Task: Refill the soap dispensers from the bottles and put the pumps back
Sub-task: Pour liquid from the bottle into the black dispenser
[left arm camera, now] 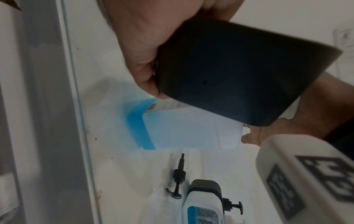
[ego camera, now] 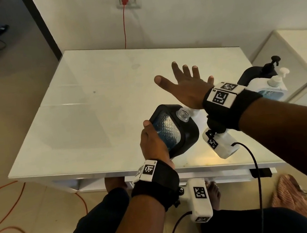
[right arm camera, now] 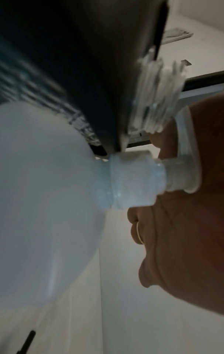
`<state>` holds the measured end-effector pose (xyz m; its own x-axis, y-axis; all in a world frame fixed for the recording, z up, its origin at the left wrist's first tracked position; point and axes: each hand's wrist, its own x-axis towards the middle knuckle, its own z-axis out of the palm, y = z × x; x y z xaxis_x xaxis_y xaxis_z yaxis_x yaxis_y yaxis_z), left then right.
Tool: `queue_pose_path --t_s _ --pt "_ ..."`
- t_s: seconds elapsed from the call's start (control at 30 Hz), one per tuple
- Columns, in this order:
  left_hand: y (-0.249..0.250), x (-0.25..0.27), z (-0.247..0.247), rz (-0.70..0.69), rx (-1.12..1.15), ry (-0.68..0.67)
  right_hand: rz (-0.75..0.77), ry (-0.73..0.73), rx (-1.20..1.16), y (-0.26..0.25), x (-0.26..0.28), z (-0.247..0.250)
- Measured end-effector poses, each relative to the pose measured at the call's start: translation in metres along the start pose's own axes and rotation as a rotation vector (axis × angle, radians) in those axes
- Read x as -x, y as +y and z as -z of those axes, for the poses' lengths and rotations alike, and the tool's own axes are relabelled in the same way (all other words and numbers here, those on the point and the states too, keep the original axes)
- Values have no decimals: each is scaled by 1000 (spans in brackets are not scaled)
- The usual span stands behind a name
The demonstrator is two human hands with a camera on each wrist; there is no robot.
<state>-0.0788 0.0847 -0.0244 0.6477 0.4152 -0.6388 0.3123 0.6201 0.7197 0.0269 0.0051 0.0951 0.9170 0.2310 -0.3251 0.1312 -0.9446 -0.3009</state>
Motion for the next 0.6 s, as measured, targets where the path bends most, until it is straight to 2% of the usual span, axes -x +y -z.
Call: queue_pose_path --t_s 0.17,0.4,0.6 --pt "-2 -2 3 -3 -1 8 -1 -31 -32 -2 0 10" --pt "-6 -5 0 -12 -28 14 15 2 -2 1 1 0" --pt "-6 0 1 -21 -52 -10 10 -42 -51 -2 1 1"
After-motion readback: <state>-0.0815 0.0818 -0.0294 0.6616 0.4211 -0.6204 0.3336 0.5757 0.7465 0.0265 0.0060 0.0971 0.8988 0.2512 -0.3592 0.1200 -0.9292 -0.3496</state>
